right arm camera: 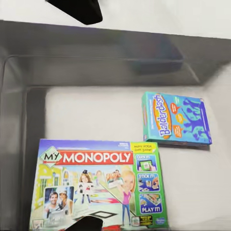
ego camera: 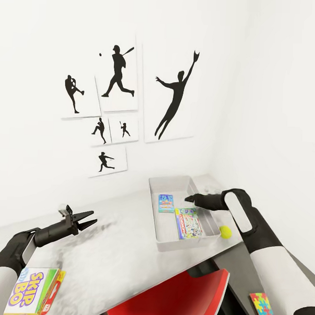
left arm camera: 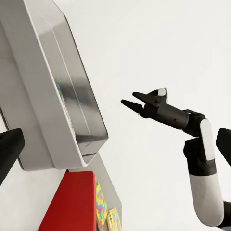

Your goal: Put all the toys in the child's room - the three board games (two on the bed and one on the table), the two jigsaw puzzles on the table, and the tennis ball on the table - inside the toy box on the table in the child's room.

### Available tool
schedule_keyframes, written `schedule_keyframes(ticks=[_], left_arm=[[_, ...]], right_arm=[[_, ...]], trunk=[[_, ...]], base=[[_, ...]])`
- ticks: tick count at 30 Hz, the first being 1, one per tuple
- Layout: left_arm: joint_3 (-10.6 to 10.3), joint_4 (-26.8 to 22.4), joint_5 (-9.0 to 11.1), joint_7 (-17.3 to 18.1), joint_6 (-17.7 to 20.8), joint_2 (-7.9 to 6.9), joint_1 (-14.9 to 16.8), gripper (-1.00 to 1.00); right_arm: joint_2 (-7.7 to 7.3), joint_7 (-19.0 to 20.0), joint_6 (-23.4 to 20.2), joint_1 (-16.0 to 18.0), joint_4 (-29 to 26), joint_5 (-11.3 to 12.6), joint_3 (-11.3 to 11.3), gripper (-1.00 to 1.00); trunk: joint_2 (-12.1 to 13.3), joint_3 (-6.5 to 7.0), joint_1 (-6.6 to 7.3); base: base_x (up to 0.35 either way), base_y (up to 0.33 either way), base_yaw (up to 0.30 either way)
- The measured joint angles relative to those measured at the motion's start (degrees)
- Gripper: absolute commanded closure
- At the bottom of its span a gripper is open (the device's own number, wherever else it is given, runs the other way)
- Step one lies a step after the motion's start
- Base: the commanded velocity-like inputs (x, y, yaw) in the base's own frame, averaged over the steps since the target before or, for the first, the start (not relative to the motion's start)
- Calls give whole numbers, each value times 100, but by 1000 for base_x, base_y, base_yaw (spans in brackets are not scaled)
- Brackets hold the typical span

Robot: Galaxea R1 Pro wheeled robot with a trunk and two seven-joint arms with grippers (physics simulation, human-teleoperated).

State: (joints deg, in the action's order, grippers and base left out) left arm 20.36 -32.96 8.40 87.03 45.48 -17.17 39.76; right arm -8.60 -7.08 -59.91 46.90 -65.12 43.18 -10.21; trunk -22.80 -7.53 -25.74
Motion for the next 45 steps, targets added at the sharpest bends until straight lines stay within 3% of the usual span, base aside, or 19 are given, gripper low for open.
schedule_keyframes(ticks=[3,6,10,12,13,16,18,21,24,28,45], left_arm=[[0,0,0,1,-1,0,0,-100],[0,0,0,1,-2,1,0,-100],[0,-1,0,2,-16,1,-1,-100],[0,-1,2,2,-19,2,0,-100],[0,-2,4,2,-22,2,-1,-100],[-3,-1,7,2,-26,4,0,-100],[-6,-1,8,2,-27,8,0,-100],[-8,-6,14,6,-28,10,0,-100],[-8,-8,16,9,-29,11,0,-100],[-9,-9,17,10,-29,12,0,-100],[-8,-9,17,11,-29,32,0,-100]], right_arm=[[-129,3,0,-215,-467,145,96,-100],[-248,3,0,-493,-876,409,350,-100],[-526,5,10,-1425,-1906,1216,1117,-100],[-570,11,11,-1756,-2122,1466,1376,-100],[-591,29,11,-2081,-2264,1660,1639,-100],[-584,239,13,-2773,-2441,1986,2164,-100],[-578,493,16,-3090,-2486,2085,2326,-100],[-569,1032,44,-3474,-2527,2195,2447,-100],[-571,1622,177,-3642,-2543,2241,2504,-100],[-572,2115,288,-3711,-2542,2224,2524,-100],[-421,2221,337,-3723,-2441,2106,2505,-100]], trunk=[[0,0,0],[0,0,0],[-1,1,1],[0,6,0],[-1,10,1],[-1,30,1],[-1,47,0],[-1,73,0],[-1,101,0],[0,138,0],[0,294,0]], base=[[0,0,0],[0,0,0],[0,0,0],[0,0,0],[0,0,0],[0,0,0],[0,0,0],[0,0,0],[0,0,0],[0,0,0],[0,0,0]])
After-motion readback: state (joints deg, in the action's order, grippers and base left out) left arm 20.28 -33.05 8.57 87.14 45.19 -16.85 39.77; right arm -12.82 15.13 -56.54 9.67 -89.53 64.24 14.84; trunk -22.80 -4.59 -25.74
